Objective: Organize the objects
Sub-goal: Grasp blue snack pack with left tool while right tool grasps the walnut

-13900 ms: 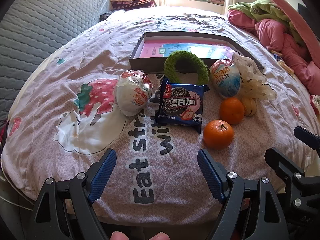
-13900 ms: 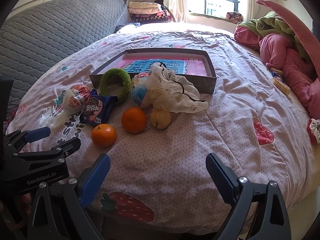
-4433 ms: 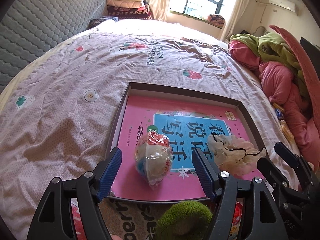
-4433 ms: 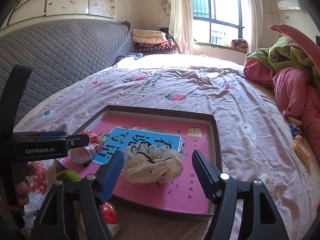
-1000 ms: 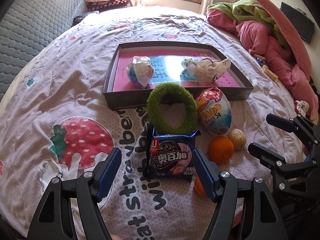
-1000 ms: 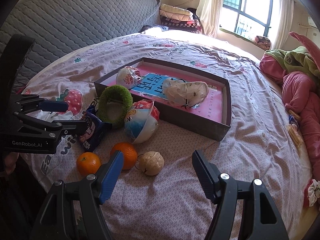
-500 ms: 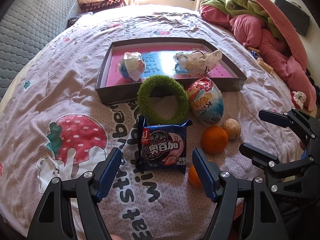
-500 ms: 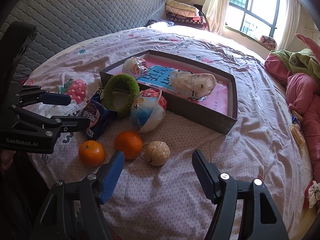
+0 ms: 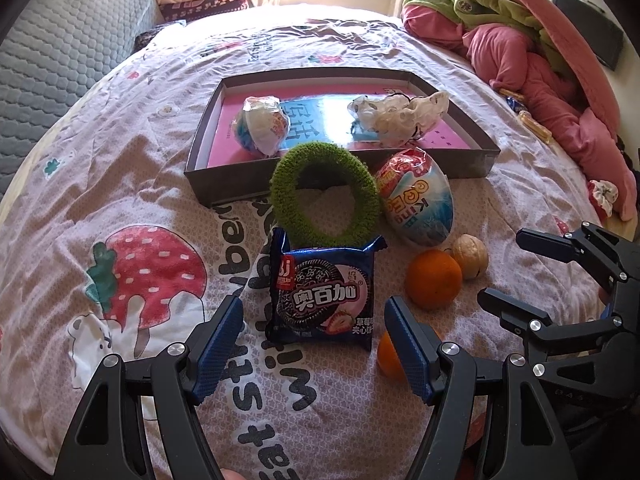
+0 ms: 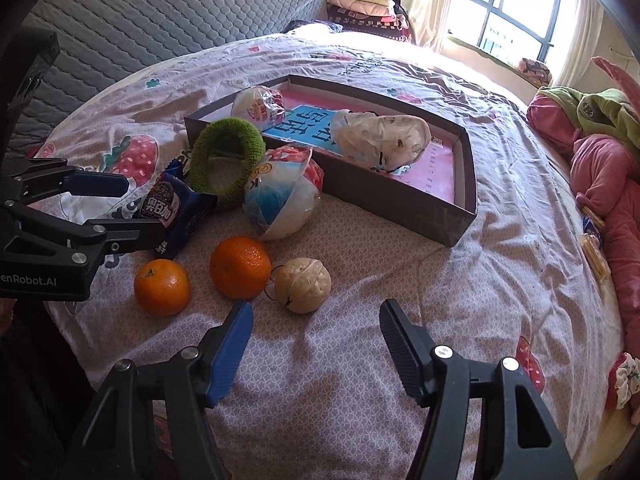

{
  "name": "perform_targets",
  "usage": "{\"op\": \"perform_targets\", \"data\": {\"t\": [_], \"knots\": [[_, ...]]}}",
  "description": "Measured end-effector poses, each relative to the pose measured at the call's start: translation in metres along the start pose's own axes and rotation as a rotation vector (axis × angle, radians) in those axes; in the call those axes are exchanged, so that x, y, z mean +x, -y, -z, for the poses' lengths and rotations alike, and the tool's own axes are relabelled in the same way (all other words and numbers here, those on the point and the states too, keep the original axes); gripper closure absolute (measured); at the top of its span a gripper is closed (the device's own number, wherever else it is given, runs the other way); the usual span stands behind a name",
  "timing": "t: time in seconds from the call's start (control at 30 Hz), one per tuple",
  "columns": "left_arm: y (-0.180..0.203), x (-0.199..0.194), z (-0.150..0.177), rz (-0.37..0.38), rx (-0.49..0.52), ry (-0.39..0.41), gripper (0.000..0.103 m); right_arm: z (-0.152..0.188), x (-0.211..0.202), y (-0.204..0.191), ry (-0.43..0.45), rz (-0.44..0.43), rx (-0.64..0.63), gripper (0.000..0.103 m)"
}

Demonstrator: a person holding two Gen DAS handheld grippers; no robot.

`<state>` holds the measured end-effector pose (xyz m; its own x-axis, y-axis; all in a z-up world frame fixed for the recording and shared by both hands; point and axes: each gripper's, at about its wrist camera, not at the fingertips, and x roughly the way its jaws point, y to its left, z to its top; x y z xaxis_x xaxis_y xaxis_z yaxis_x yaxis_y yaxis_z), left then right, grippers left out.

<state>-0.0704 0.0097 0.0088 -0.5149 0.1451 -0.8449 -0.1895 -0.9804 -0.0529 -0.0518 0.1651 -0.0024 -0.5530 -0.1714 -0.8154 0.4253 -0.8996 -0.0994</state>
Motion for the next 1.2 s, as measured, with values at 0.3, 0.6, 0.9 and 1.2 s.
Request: {"op": "perform_targets", "data": {"t": [0.3,0.6,0.9,1.2], "knots": [[0.001,0.012,-0.003,-0.015,-0.008,-0.024,0.029,0.0,0.01,0.003,-0.024,0.007,0.015,0.04],[-0.004,0.019,-0.005,-0.009,-0.03,-0.039,0.028,-0.003,0.018,0.005,-0.039,0.002,0.031,0.041],[-0.002,0.028,-0.008,-0.022,-0.04,-0.054,0.028,-0.006,0.026,0.005,-0.054,-0.005,0.041,0.046],[-0.004,0.037,-0.01,-0.024,-0.055,-0.071,0.028,-0.01,0.031,0.003,-0.056,-0.007,0.044,0.05]]}}
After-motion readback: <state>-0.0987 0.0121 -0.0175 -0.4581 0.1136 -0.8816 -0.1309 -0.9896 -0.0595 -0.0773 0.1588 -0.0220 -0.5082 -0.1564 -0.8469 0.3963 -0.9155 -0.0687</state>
